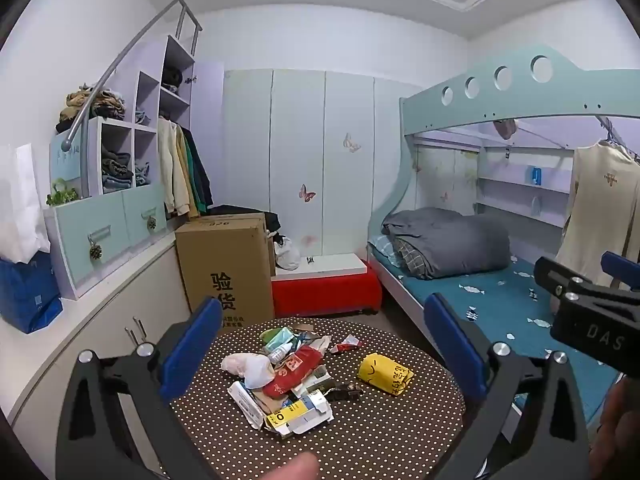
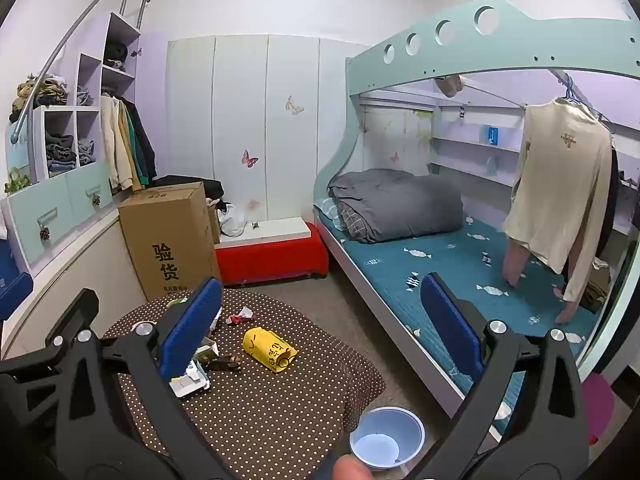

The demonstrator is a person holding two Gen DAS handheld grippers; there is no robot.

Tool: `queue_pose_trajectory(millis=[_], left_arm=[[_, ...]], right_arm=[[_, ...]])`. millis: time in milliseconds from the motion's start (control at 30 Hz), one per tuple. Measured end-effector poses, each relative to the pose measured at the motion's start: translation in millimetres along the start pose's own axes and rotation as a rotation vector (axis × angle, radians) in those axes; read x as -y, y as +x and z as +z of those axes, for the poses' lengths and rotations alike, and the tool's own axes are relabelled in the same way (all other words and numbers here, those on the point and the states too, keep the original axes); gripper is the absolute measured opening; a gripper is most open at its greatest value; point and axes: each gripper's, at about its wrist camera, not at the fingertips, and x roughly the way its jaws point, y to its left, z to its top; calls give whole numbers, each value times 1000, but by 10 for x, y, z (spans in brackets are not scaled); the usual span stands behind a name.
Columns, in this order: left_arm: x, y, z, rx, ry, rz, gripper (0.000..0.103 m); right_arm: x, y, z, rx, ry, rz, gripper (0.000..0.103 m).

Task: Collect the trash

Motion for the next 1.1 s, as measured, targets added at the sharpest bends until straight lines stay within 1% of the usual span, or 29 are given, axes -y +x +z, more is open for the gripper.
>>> queue_pose_trajectory(millis=[100, 167, 200, 400, 467, 533, 667, 1100], left_arm=[[23, 1, 6, 3, 3, 0, 99], [-16, -4, 12, 5, -19, -7, 99], [-30, 54, -58, 3, -19, -6, 99], [-69, 59, -183, 4, -27, -31, 99], [-11, 73, -105, -6, -31, -30, 99], [-11, 79, -113, -5, -36, -31, 99], [-16, 81, -110, -8, -44, -42, 99], [-13, 96, -105, -11, -46, -48, 99]], right_arm=[[0, 3, 7, -3, 4, 1, 97], [-9, -1, 13, -1, 4, -1, 97], [-15, -3, 16, 0, 4, 0, 97], [5, 28, -1, -6, 10, 2, 97], [17, 21, -4, -4, 12, 5, 97], [-36, 25, 39, -4, 7, 8, 97], [-55, 25, 23, 0, 7, 13, 97], [-27, 84, 32, 0, 0, 23, 97]])
